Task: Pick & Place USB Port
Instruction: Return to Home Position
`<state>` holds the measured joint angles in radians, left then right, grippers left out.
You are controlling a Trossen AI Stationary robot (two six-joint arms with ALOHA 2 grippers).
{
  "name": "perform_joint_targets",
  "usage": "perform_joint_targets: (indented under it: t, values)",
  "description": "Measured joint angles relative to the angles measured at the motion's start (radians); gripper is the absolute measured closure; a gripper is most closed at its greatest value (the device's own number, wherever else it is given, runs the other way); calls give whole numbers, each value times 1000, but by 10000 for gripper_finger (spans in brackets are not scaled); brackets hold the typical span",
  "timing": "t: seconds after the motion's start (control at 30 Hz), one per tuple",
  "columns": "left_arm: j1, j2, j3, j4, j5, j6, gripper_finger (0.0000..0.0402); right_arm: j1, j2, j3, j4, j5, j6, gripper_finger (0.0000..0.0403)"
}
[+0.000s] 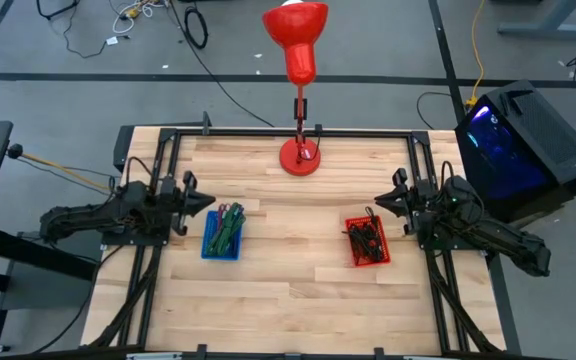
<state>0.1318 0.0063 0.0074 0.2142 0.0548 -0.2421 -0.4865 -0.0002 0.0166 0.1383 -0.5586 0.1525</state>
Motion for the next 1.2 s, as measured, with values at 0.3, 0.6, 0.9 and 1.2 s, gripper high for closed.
perform_joint_targets:
  t: [0.3, 0.6, 0.9, 1.2]
  values:
    - [0, 0, 0, -3, 21, -37, 387, 0, 0, 0, 0, 0, 2, 356]
    - [0, 0, 0, -3, 21, -36, 388, 0, 0, 0, 1, 0, 4, 356]
    - [0, 0, 0, -3, 21, -36, 387, 0, 0, 0, 1, 0, 4, 356]
    - [0, 0, 0, -3, 21, -36, 387, 0, 0, 0, 1, 1, 4, 356]
